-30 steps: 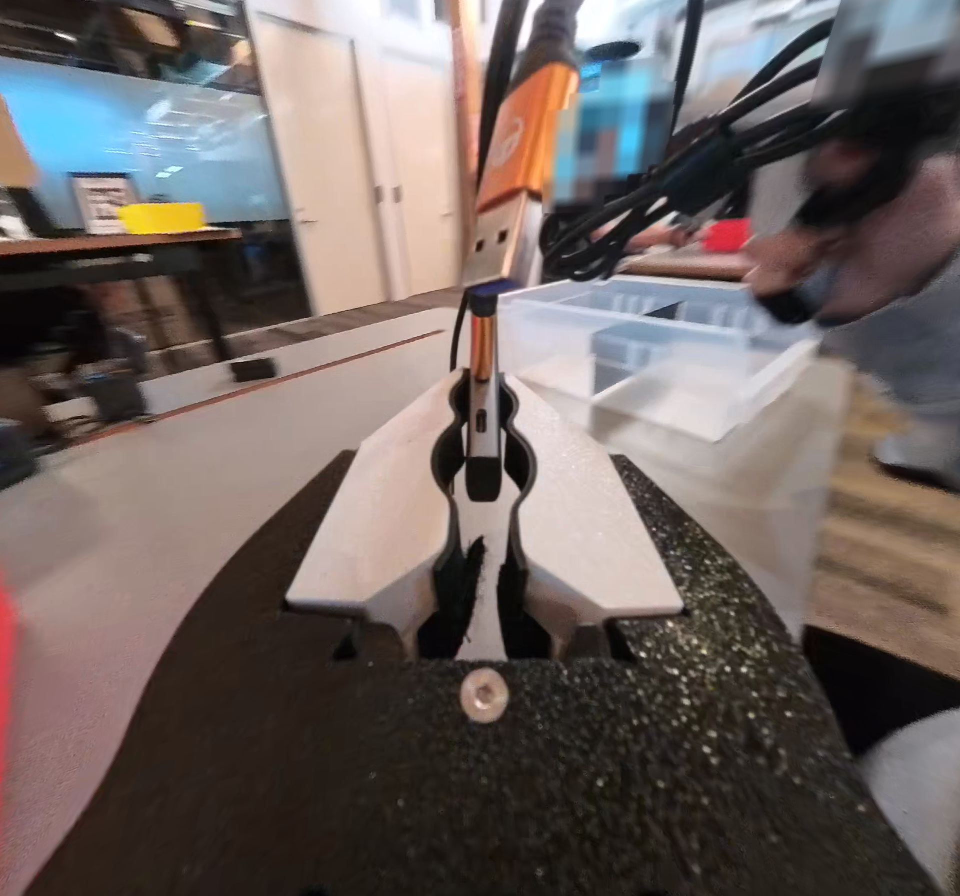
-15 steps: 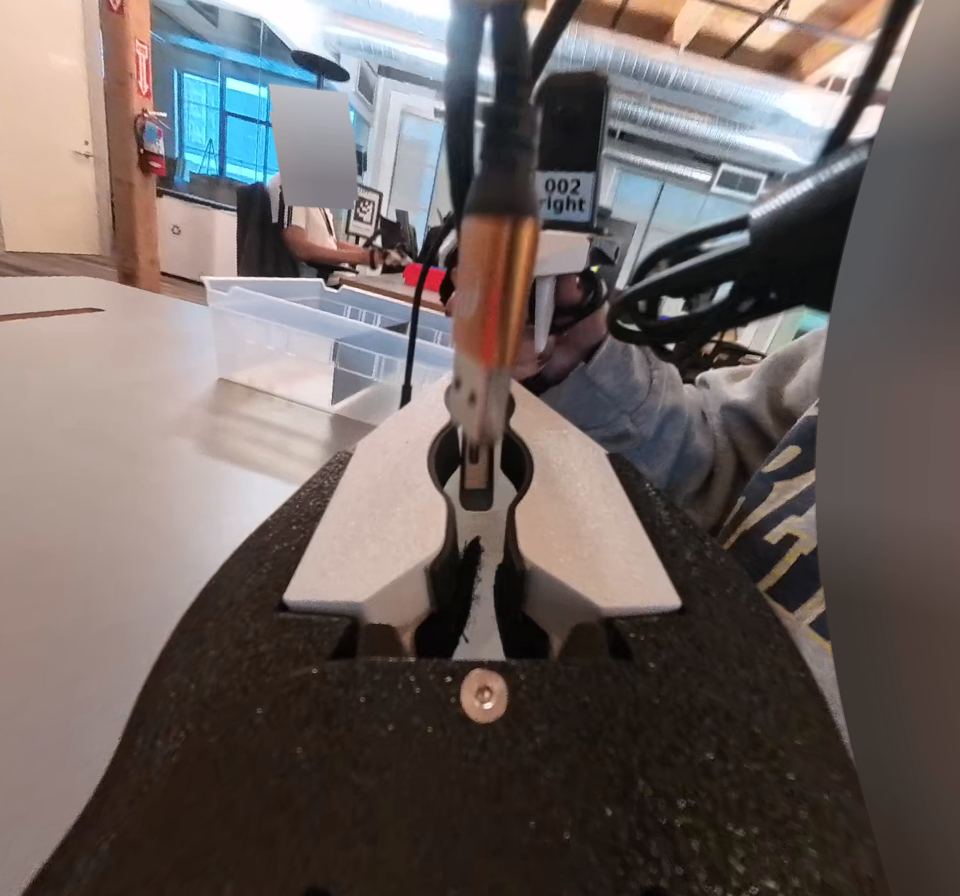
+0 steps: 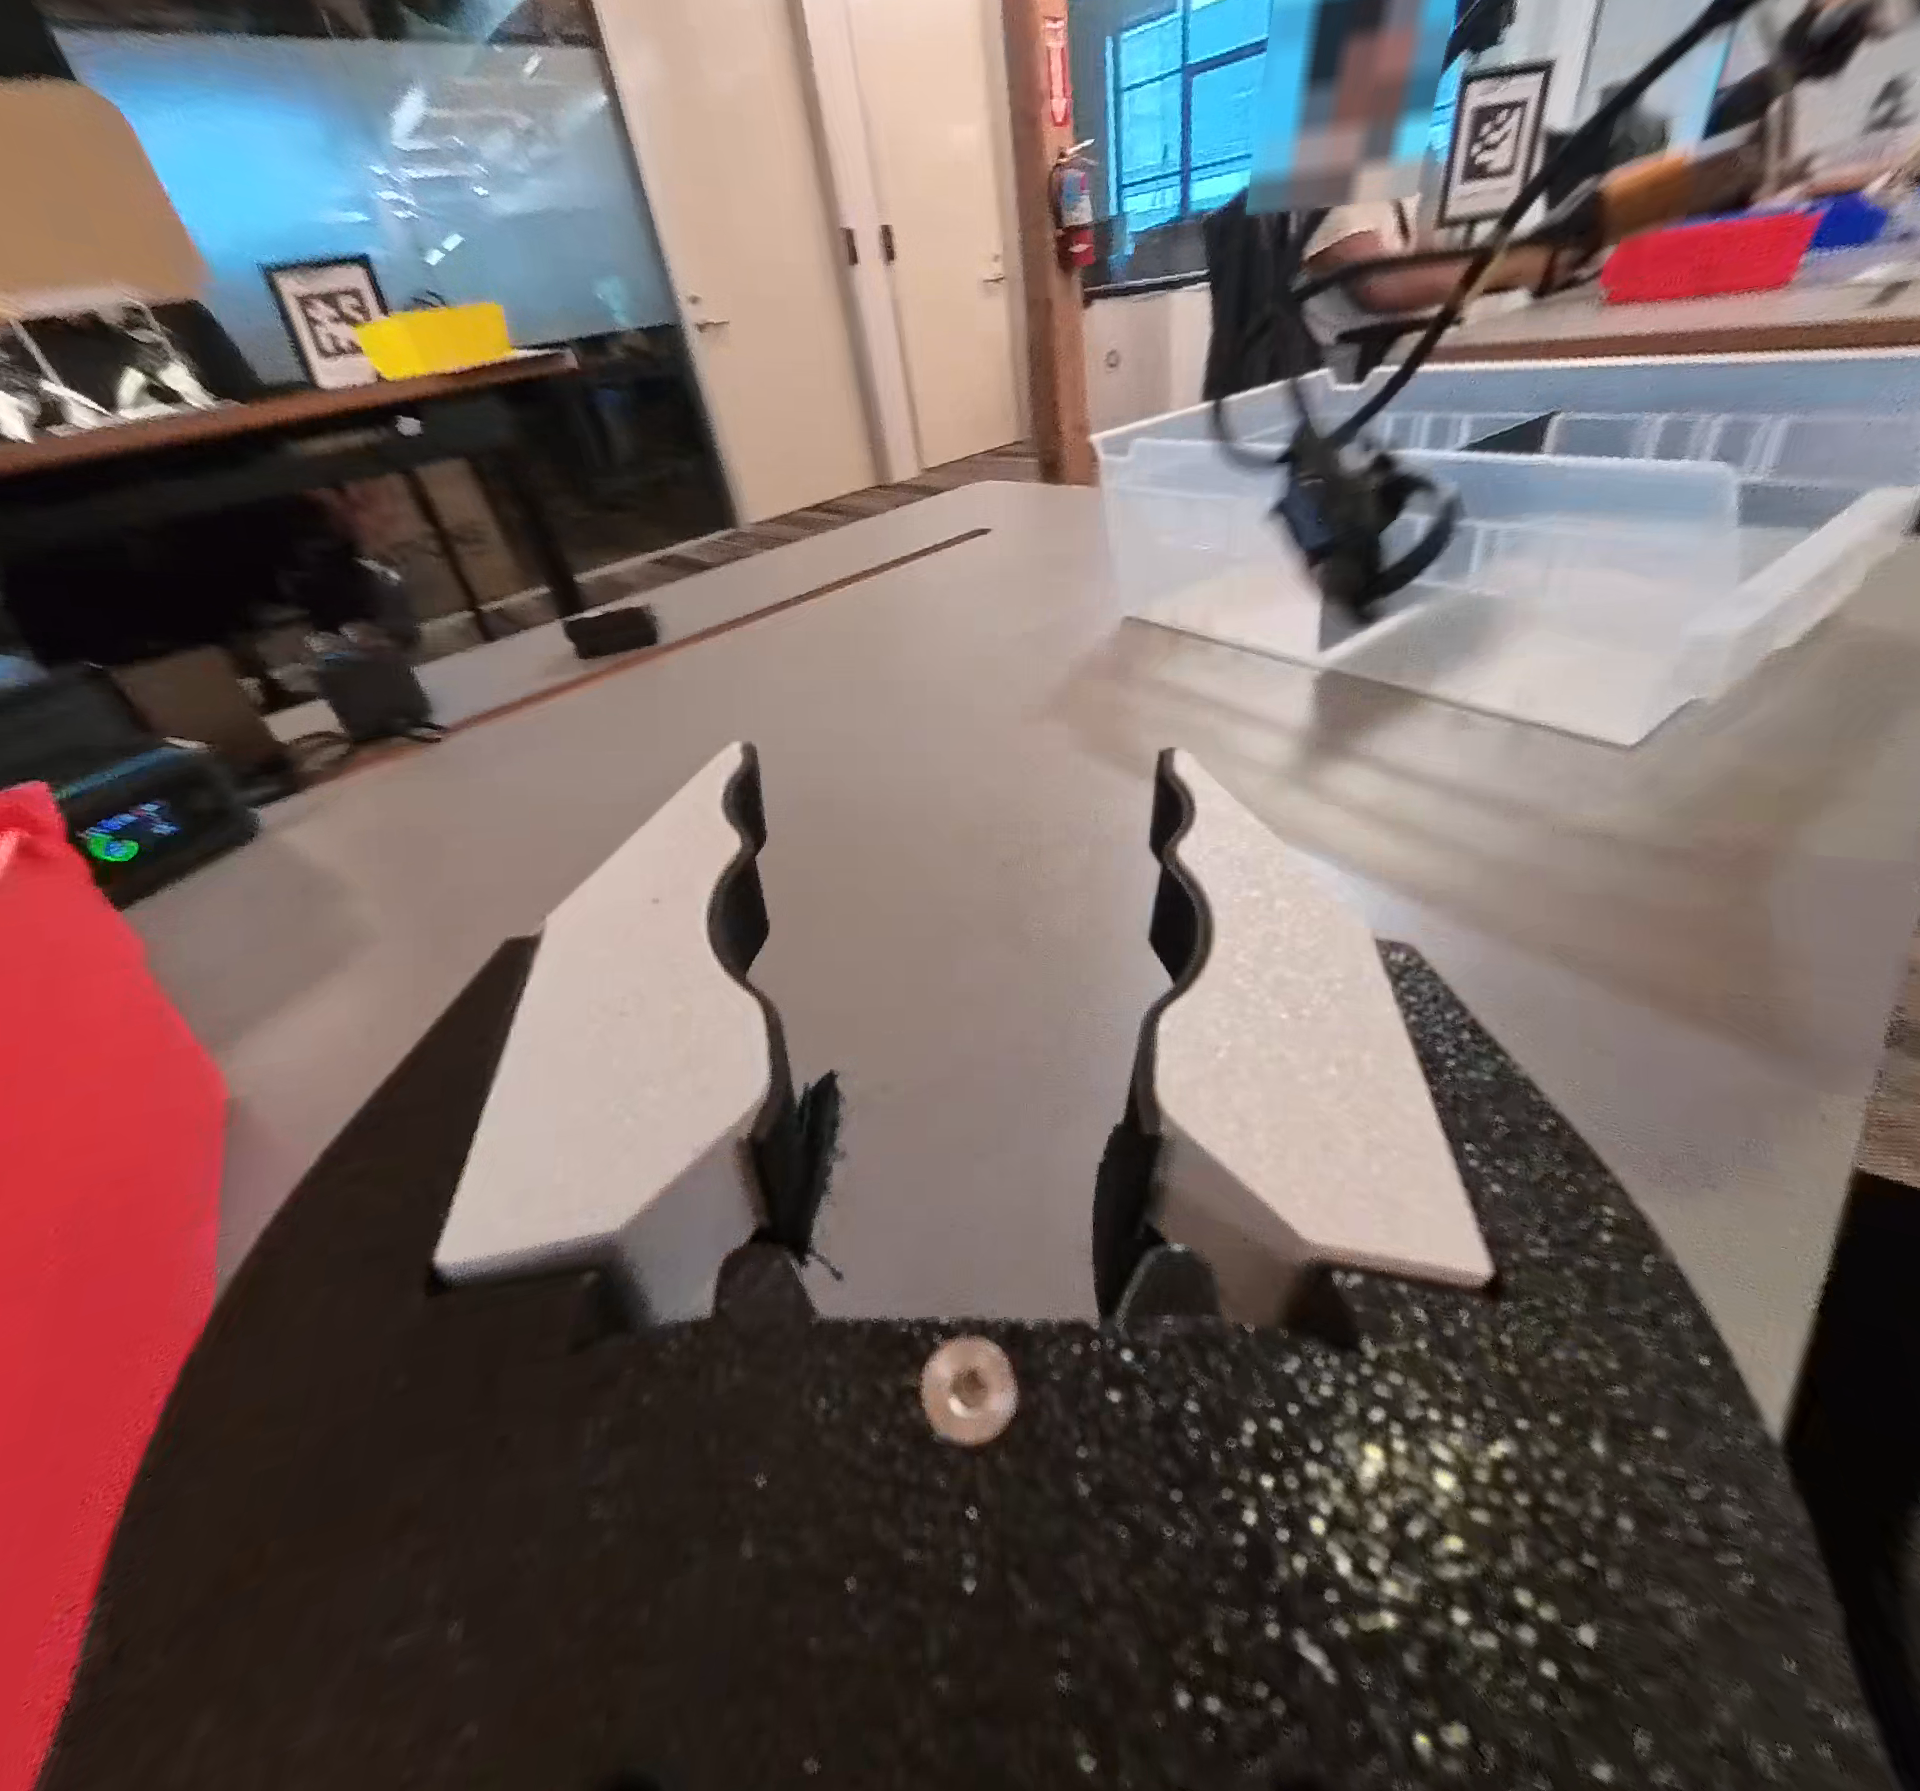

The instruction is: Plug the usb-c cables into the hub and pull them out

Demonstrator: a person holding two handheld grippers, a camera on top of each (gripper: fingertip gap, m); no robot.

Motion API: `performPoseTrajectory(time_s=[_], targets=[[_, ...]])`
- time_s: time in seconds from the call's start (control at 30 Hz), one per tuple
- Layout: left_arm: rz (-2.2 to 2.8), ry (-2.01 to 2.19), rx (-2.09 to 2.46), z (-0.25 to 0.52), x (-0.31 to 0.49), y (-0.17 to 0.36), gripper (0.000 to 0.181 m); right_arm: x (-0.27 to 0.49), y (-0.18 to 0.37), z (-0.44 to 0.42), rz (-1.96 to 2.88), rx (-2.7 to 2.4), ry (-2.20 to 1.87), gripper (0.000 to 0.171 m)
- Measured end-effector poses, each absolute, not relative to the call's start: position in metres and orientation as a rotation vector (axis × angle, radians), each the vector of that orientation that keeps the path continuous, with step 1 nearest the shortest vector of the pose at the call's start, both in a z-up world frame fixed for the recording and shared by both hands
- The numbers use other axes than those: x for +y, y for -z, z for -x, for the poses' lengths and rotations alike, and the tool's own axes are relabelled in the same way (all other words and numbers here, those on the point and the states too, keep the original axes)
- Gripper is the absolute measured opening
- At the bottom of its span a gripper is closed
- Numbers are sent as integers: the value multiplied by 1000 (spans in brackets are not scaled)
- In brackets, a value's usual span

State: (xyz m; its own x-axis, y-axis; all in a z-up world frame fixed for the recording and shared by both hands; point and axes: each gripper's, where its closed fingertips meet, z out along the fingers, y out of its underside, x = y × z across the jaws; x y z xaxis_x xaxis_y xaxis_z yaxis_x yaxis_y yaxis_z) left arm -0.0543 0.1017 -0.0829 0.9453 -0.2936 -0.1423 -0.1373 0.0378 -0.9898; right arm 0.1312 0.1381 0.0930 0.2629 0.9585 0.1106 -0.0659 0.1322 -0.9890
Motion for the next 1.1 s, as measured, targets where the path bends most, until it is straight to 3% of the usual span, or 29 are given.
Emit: performPoseTrajectory(time_s=[0.03, 0.33, 0.5, 0.77, 1.1], targets=[[1537, 88, 356, 54, 102, 83, 73, 145, -100, -145, 1167, -971, -922, 7], [1540, -78, 432, 47, 107, 93, 68, 192, -140, -245, 1101, -623, -697, 7], [1542, -111, 416, 50, 111, 94, 69, 256, -129, -269, 1113, -467, -481, 7], [1575, -208, 414, 56, 114, 99, 70, 352, 15, -214, 1562, -1088, 26, 7], [1615, -213, 421, 55, 115, 104, 70, 360, 142, -223, 2153, -1640, 217, 10]])
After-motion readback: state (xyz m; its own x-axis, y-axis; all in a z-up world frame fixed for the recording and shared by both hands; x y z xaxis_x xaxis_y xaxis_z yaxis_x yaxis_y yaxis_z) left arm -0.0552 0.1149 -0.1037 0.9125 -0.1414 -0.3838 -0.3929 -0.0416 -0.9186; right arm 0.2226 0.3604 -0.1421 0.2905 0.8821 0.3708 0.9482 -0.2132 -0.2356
